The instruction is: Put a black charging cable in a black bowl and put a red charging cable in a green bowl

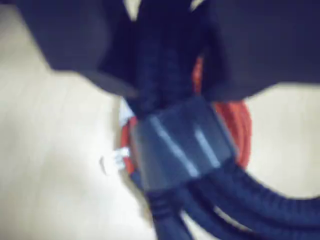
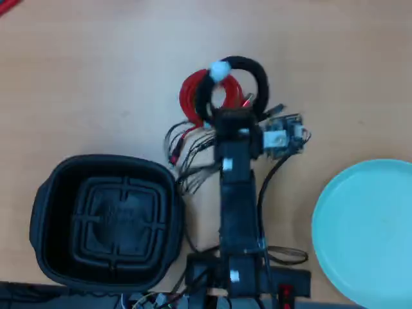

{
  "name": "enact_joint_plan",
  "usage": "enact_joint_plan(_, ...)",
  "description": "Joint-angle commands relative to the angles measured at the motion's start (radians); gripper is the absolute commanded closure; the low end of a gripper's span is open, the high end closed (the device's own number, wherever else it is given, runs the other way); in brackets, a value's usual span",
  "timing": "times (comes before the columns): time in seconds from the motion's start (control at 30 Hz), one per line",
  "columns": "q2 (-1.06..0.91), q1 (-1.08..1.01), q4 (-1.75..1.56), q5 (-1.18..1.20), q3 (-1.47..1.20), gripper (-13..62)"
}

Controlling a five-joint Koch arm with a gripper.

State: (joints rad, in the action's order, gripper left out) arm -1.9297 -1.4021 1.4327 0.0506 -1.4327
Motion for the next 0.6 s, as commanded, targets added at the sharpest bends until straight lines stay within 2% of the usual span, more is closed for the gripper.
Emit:
enact_joint_plan(0.0,-0.129,0.095,-0.064,0.006,-0.011,55.8)
enact_joint_plan(0.13,-0.201,0.304,-0.087,0.012,-0.078,55.8)
enact_joint_plan(0.57,-0.195,0.795,-0.250,0.009,-0.156,55.8)
